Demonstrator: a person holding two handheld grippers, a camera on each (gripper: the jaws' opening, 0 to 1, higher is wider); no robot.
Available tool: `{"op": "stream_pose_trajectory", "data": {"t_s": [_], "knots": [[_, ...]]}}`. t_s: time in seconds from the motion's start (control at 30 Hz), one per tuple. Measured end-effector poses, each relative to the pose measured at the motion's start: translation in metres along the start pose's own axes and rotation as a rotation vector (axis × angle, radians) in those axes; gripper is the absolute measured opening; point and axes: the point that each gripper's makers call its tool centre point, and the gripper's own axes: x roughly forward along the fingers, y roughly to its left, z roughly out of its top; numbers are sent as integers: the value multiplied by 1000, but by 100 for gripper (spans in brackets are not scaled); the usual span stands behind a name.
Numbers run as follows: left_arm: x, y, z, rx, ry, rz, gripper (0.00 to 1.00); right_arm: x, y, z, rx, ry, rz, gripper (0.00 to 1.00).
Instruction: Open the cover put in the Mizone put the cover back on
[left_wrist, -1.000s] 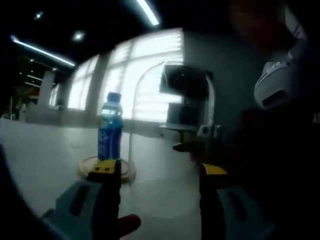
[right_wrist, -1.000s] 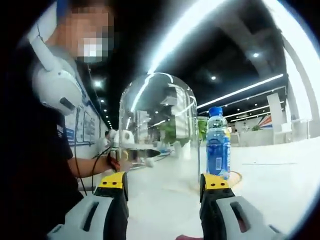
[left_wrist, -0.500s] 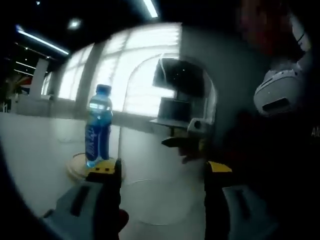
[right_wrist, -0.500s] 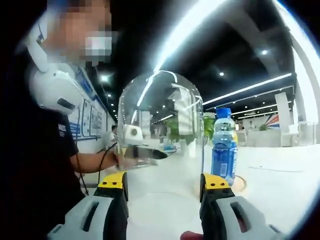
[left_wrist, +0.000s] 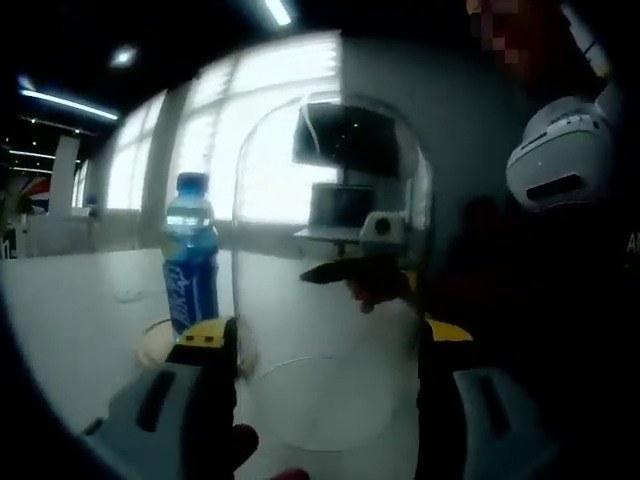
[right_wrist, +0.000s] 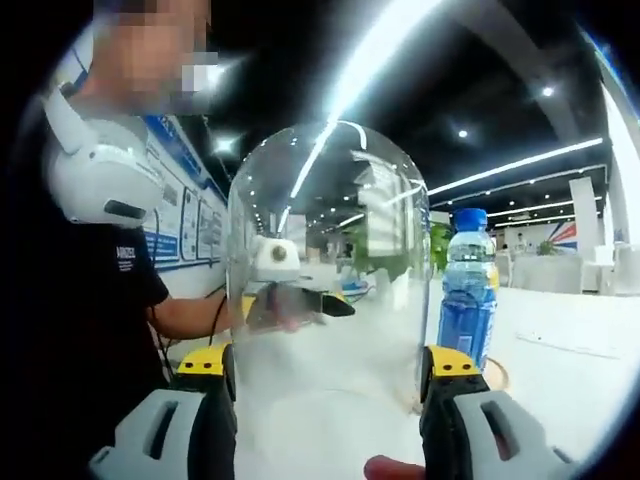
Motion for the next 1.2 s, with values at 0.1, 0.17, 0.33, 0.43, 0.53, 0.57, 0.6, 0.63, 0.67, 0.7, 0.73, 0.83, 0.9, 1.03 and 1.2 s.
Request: {"op": "stream_pose_trajectory", "data": {"t_s": [0.1, 0.17, 0.33, 0.43, 0.53, 0.57, 0.6, 0.63, 0.67, 0.7, 0.73, 0.83, 0.9, 1.03, 1.2], "knots": [[1, 1, 0, -1, 0, -11, 59, 9, -1, 2, -15, 6, 12, 74], [3, 2, -1, 1, 8, -22, 60, 13, -1, 2, -16, 18, 27, 76], [12, 4, -5, 23, 44, -49, 65, 16, -4, 1, -18, 60, 56, 79], [16, 4, -5, 26, 60, -68, 67, 18, -5, 0, -15, 88, 73, 79], [19, 5, -5, 31, 76, -82, 69, 20, -4, 0, -14, 116, 81, 80], [20, 6, -5, 32, 81, -86, 70, 20, -4, -1, -14, 119, 82, 80], [21, 6, -5, 34, 85, -90, 70, 20, -4, -1, -15, 120, 84, 80], [21, 6, -5, 36, 87, -94, 70, 20, -5, -2, -14, 118, 87, 81], [22, 5, -5, 37, 88, -98, 71, 20, -5, -2, -13, 113, 90, 81], [22, 5, -5, 36, 86, -100, 71, 20, -5, -2, -13, 109, 93, 81], [21, 6, -5, 35, 81, -101, 71, 20, -5, -2, -12, 105, 96, 81], [20, 8, -6, 30, 64, -105, 71, 22, -5, -2, -11, 86, 103, 82], [19, 11, -6, 25, 48, -108, 71, 23, -5, -2, -5, 50, 111, 82], [17, 18, -6, 12, 17, -110, 72, 24, -5, -1, 5, -14, 120, 83], [19, 13, -6, 13, 12, -96, 72, 25, -5, -1, 22, -36, 120, 84]]}}
